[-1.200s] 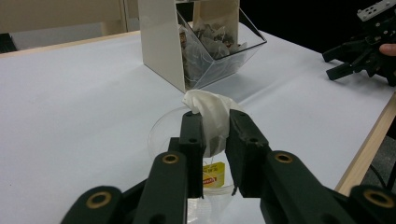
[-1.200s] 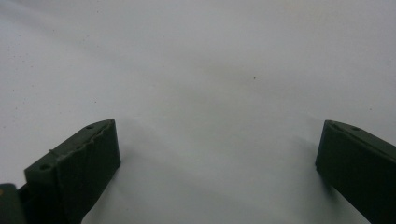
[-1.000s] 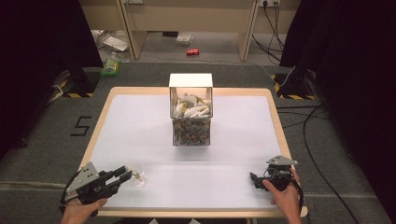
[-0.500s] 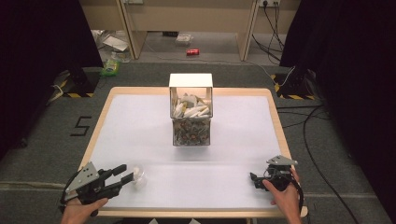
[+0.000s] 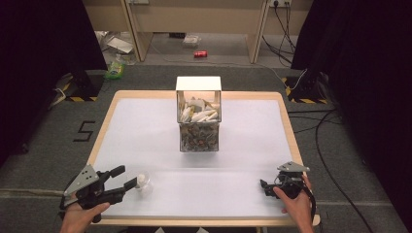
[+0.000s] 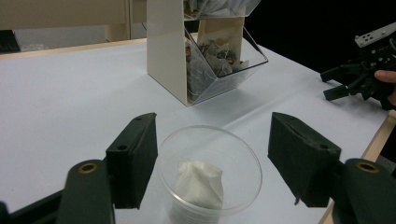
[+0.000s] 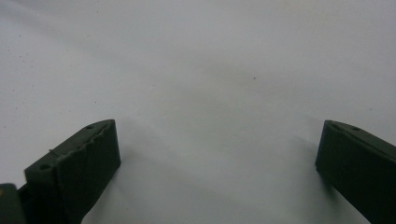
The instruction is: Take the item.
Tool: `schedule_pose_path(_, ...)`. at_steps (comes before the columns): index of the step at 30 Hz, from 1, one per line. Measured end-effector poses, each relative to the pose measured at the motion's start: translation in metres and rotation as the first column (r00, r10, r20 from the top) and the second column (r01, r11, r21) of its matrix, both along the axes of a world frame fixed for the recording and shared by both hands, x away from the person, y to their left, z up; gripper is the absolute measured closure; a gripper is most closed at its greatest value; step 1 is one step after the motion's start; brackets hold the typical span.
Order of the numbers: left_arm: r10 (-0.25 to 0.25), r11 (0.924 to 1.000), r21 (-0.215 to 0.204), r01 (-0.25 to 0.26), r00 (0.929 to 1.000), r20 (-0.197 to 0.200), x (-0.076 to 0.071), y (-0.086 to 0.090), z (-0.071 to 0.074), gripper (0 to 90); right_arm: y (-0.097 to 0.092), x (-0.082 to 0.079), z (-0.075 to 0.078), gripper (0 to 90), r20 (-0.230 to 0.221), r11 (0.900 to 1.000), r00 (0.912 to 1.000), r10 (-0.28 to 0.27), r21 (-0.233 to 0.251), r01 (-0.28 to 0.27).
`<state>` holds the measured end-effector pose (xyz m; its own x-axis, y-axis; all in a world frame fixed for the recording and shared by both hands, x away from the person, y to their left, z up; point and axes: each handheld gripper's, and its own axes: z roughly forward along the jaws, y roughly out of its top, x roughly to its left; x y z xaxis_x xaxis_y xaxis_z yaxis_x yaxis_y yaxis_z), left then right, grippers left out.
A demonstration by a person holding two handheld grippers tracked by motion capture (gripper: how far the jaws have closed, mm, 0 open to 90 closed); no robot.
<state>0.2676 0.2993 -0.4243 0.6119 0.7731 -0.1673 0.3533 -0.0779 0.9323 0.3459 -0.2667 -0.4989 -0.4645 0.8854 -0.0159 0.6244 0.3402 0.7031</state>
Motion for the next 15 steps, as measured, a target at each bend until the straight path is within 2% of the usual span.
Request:
schedule_pose_path(5,0.026,0.9996,-0.007,-0.026,0.9996,-0.007,0.003,0.003,0.002,22.5,0.000,0.000,0.000,0.4,0.000,1.0000,1.0000,0.000,0.000,0.000)
schedule_pose_path(15,0.053,0.9986,-0.009,-0.053,0.9986,-0.006,0.012,0.012,0.008,19.9,0.000,0.000,0.000,0.4,0.000,1.0000,1.0000,0.000,0.000,0.000)
